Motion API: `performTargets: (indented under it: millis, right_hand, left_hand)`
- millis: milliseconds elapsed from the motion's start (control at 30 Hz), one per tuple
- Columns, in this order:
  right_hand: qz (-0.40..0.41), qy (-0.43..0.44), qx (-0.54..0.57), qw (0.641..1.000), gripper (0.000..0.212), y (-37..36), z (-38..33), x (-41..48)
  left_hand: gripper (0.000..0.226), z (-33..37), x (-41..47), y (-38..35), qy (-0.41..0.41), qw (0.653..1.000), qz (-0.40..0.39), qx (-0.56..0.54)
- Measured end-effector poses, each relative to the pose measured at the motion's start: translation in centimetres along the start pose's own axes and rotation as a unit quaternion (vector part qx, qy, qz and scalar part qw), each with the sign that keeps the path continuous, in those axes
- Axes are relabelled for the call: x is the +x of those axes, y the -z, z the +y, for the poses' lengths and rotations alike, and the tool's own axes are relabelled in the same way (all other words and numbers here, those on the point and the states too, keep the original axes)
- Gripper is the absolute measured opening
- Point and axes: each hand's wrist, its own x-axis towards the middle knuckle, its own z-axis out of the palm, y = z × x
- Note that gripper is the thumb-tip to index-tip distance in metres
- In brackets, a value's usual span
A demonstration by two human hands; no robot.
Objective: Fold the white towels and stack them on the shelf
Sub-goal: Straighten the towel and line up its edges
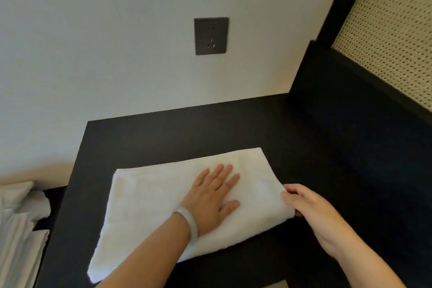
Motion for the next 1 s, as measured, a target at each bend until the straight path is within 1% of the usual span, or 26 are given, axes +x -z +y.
performTargets:
  millis: [100,200,267,333,467,500,533,567,600,633,667,700,733,767,800,867,1000]
  right_hand:
    - [-0.022,0.037,-0.023,0.999,0.021,-1.1,0.2,-0.6]
    - [0.0,0.053,-0.068,0.996,0.017,-1.2,0.7,0.1]
    - [0.02,0.041,-0.092,0.995,0.015,-1.1,1.1,0.8]
    - [0.044,0.022,-0.116,0.992,0.017,-1.4,1.6,1.4]
    - [0.108,-0.005,-0.175,0.979,0.03,-2.4,2.4,1.8]
    - [0.138,0.004,-0.224,0.965,0.037,-2.5,2.4,1.6]
    - [0.188,0.036,-0.292,0.937,0.045,-2.6,2.5,1.3]
    - [0.247,0.093,-0.356,0.896,0.055,-2.9,2.4,1.1]
    - [0.294,0.164,-0.396,0.854,0.061,-3.4,1.9,0.8]
    - [0.323,0.24,-0.412,0.818,0.061,-4.4,1.3,0.7]
    - [0.321,0.306,-0.411,0.797,0.06,-5.6,0.4,0.4]
    - [0.285,0.348,-0.416,0.79,0.06,-6.8,-0.1,0.4]
    - [0.225,0.36,-0.431,0.797,0.062,-8.0,-0.4,0.5]
    - [0.165,0.347,-0.447,0.808,0.064,-8.9,-0.2,0.7]
    - [0.118,0.307,-0.468,0.82,0.063,-9.2,0.5,1.0]
    - [0.095,0.251,-0.49,0.829,0.065,-8.3,2.4,1.4]
    - [0.066,0.218,-0.488,0.843,0.072,-7.1,3.1,1.7]
  left_hand:
    - [0.072,-0.1,0.1,-0.2,0.002,1.0,0.004,0.011]
    - [0.07,0.1,-0.1,-0.1,0.011,1.0,0.011,0.016]
    - [0.067,0.1,-0.2,0.0,0.013,1.0,0.016,0.019]
    - [0.066,0.2,-0.3,0.0,0.013,0.999,0.019,0.024]
    - [0.066,0.4,-0.3,0.1,0.012,0.999,0.027,0.028]
    - [0.066,0.4,-0.3,0.1,0.012,0.999,0.026,0.027]
    - [0.066,0.4,-0.3,0.1,0.013,0.999,0.026,0.028]
    - [0.067,0.5,-0.3,0.1,0.015,0.999,0.027,0.032]
    - [0.067,0.5,-0.3,0.1,0.016,0.999,0.029,0.034]
    - [0.067,0.6,-0.3,0.1,0.016,0.999,0.029,0.033]
    - [0.066,0.6,-0.3,0.1,0.016,0.999,0.028,0.031]
    - [0.066,0.7,-0.3,0.1,0.015,0.999,0.027,0.03]
    - [0.066,0.7,-0.3,0.1,0.013,0.999,0.026,0.03]
    - [0.066,0.7,-0.3,0.1,0.012,0.999,0.024,0.032]
    - [0.066,0.7,-0.4,0.2,0.011,0.999,0.023,0.034]
    - [0.066,0.6,-0.3,0.3,0.011,0.999,0.021,0.035]
    - [0.063,0.6,-0.4,0.3,0.01,1.0,0.013,0.026]
